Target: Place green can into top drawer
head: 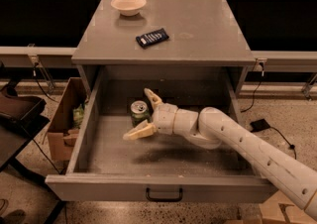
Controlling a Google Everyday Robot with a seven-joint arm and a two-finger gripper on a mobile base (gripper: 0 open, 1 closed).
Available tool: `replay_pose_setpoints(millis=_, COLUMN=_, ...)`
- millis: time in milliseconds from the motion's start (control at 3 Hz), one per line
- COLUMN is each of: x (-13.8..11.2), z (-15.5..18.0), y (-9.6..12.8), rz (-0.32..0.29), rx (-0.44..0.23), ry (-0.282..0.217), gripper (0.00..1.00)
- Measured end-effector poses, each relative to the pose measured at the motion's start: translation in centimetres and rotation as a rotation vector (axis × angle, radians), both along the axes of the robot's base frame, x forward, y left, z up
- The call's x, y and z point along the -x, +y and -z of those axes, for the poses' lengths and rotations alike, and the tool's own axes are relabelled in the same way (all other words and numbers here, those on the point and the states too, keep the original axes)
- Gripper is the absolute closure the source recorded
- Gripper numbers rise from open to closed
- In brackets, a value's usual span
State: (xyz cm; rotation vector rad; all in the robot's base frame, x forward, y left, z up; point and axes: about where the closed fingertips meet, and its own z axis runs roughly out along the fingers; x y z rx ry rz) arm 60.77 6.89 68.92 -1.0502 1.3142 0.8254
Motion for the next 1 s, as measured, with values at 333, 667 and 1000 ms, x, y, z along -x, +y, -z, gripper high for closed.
replay_pose_setpoints(millis=333, x=0.5, z=-1.2, y=-0.2, rz=-0.011, rx=0.026, ry=-0.007, gripper=0.00)
replay_pose_setpoints(millis=667, x=4.2, z=-2.4, y=-2.9, rz=-0.081, rx=0.176, ry=0.071, gripper=0.00)
replay_pose_setpoints(millis=1000, x=7.0, z=-6.2, y=-6.3, rz=-0.133, rx=0.349, ry=0.144, gripper=0.00)
